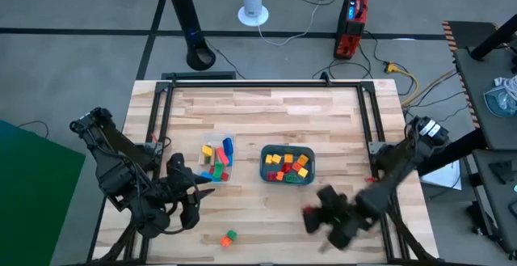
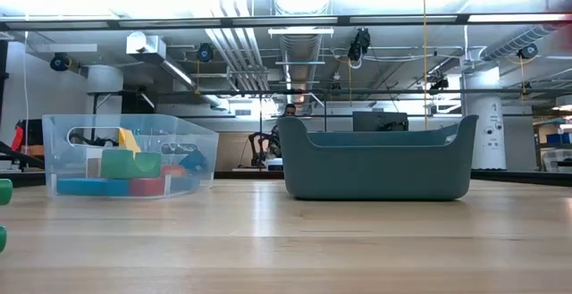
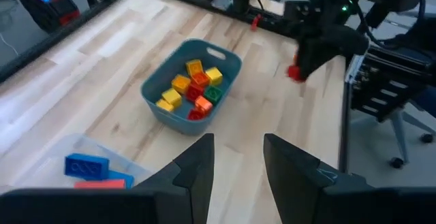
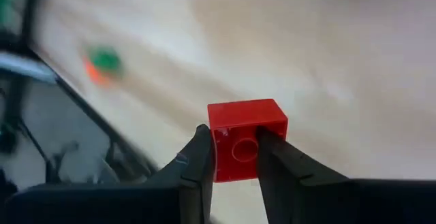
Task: Sort blocks by size
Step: Put the red square game piece into the blue bin
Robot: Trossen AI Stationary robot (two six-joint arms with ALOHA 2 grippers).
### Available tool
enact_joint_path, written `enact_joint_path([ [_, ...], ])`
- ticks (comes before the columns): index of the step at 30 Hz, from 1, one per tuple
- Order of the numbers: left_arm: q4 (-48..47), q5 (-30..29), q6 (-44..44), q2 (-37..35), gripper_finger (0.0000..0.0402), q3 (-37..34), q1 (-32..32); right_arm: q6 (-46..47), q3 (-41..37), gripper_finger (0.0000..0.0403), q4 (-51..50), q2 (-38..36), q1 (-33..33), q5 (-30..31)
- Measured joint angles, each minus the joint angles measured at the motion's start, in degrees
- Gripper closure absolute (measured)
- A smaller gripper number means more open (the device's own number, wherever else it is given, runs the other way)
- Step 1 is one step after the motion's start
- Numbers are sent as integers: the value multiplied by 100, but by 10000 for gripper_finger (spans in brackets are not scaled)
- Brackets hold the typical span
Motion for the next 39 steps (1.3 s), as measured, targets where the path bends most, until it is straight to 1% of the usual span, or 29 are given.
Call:
enact_joint_path([
  [2,0,-101,79,0,287,-2,0,-895,165,327,-12,-39,-502,356],
  [4,-7,-172,135,-1,287,-2,4,-1814,304,324,20,-43,-1111,488],
  [6,-28,-206,151,-3,287,-2,11,-2625,343,303,-17,-41,-1778,465],
  [7,-29,-206,151,-7,287,-2,11,-2894,343,287,-21,-41,-2139,286],
  [8,-34,-206,150,-9,287,-2,11,-3149,339,269,-21,-41,-2509,-53],
  [11,-36,-206,133,-11,287,-2,11,-3821,310,208,-29,-20,-3480,-1516],
  [13,-35,-206,127,-13,287,-2,11,-4053,310,167,-11,17,-3864,-2280],
  [14,-39,-206,129,-13,287,-2,11,-4092,320,147,-16,23,-3956,-2551],
  [15,-41,-206,128,-13,287,-2,11,-4099,376,128,-34,17,-3981,-2704],
  [16,-42,-206,123,-13,287,-2,11,-4122,449,110,40,-13,-3966,-2701],
  [17,-44,-206,117,-13,287,-2,11,-4198,542,94,180,-53,-3898,-2532],
  [18,-44,-206,109,-13,287,-2,11,-4326,631,79,289,-120,-3790,-2118],
  [20,-48,-206,107,-13,287,-2,11,-4357,739,56,194,-195,-3553,-1087],
  [21,-49,-206,108,-13,287,-2,11,-4349,743,49,118,-214,-3527,-976],
  [23,-61,-208,116,-13,287,-2,13,-4631,713,43,353,-222,-3519,-1187],
  [24,-59,-223,153,-13,287,-2,17,-4822,704,42,568,-222,-3434,-922],
  [25,-61,-232,213,-10,287,-2,19,-4943,704,42,580,-228,-3330,-413],
  [26,-60,-244,308,-3,287,-2,29,-4956,711,42,223,-240,-3319,-230],
  [27,-66,-251,399,1,287,-6,34,-4841,723,44,-406,-194,-3466,-697],
  [28,-70,-251,478,4,287,-8,40,-4612,722,47,-1240,-106,-3708,-1758],
  [29,-69,-252,525,4,287,-9,55,-4548,691,51,-2074,17,-3883,-2613],
  [30,-70,-254,556,-1,287,-9,76,-4465,648,54,-2679,91,-3935,-2837],
  [31,-79,-258,566,-7,287,-9,84,-4309,631,58,-2813,159,-3874,-2664],
  [32,-94,-265,582,-18,287,-9,88,-4072,658,60,-2648,157,-3676,-2055],
  [33,-127,-264,582,-20,287,-9,92,-3882,763,63,-2406,-26,-3423,-1545],
  [34,-134,-281,584,-26,287,-9,100,-3860,799,65,-1996,-271,-3198,-1226],
  [36,-163,-302,576,-26,287,-9,121,-3978,833,68,-1557,-477,-2987,-833],
  [39,-172,-358,571,-26,287,-9,130,-3933,800,74,-1669,-499,-3068,-467],
])
